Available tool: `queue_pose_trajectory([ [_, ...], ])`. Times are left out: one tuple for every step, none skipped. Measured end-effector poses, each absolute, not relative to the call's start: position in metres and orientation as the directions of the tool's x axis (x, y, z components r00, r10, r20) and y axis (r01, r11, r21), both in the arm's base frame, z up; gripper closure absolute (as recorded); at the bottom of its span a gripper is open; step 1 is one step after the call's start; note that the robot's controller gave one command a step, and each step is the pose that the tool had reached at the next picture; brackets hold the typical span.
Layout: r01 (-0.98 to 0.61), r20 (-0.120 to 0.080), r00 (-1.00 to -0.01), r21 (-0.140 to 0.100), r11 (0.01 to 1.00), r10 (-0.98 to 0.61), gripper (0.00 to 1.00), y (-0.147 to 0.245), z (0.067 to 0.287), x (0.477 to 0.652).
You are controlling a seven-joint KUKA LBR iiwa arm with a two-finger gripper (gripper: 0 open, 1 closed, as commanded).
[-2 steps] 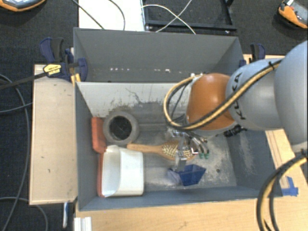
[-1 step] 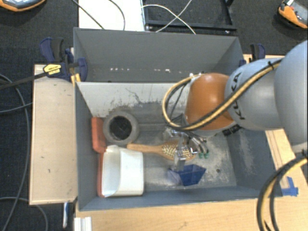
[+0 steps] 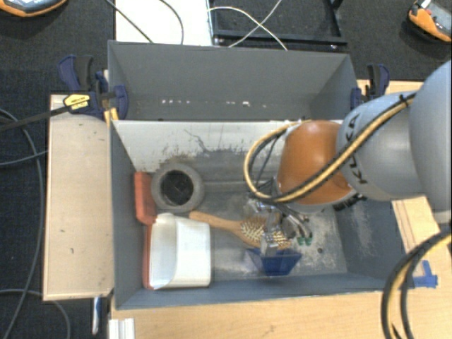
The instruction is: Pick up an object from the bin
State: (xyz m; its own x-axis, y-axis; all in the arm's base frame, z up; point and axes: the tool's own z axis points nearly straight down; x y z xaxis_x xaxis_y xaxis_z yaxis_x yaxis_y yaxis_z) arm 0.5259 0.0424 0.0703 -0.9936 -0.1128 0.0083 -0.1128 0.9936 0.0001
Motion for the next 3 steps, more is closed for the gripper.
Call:
queue_pose_trajectory([
  [-0.126,0.004,-0.992,0.001,0.992,-0.126,0.0,0.038,0.07,0.528],
  [-0.069,-0.014,-0.998,0.0,0.998,-0.069,1.0,0.014,0.073,0.497],
  [-0.069,-0.014,-0.998,0.0,0.998,-0.069,1.0,0.014,0.073,0.497],
])
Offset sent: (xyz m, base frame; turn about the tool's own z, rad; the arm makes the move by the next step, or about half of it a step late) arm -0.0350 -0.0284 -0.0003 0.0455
